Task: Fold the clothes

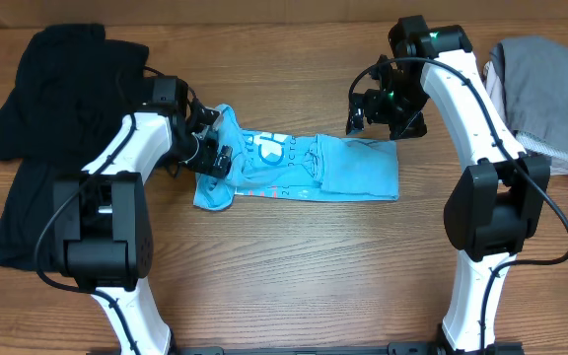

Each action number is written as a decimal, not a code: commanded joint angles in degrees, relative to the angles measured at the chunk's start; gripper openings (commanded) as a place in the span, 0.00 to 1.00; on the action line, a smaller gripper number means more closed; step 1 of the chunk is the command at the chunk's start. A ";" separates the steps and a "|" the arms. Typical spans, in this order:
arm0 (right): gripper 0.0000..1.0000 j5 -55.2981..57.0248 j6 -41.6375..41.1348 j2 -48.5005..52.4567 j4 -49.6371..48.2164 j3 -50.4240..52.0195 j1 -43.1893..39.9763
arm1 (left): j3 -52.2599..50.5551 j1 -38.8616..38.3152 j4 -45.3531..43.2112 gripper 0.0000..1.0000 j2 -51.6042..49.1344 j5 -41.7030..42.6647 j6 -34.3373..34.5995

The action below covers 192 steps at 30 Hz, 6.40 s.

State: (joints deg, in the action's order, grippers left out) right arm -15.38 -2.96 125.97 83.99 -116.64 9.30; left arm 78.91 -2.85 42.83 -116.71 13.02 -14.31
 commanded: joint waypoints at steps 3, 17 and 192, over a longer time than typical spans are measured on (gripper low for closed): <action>1.00 0.33 0.15 -0.37 -0.26 -1.11 -0.15 | -4.39 0.46 -4.94 0.98 -1.07 0.57 8.35; 1.00 0.33 0.13 -0.37 -0.07 -1.11 -0.15 | -8.74 0.15 -5.97 0.24 -1.07 0.48 17.49; 0.25 4.83 -15.34 -6.27 -27.87 22.93 15.34 | 33.68 -7.61 27.50 1.00 0.13 -11.13 26.10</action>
State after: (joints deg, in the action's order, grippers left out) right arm -10.09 -18.35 119.63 56.62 -93.97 25.15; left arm 112.95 -10.50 70.28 -116.38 2.70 11.66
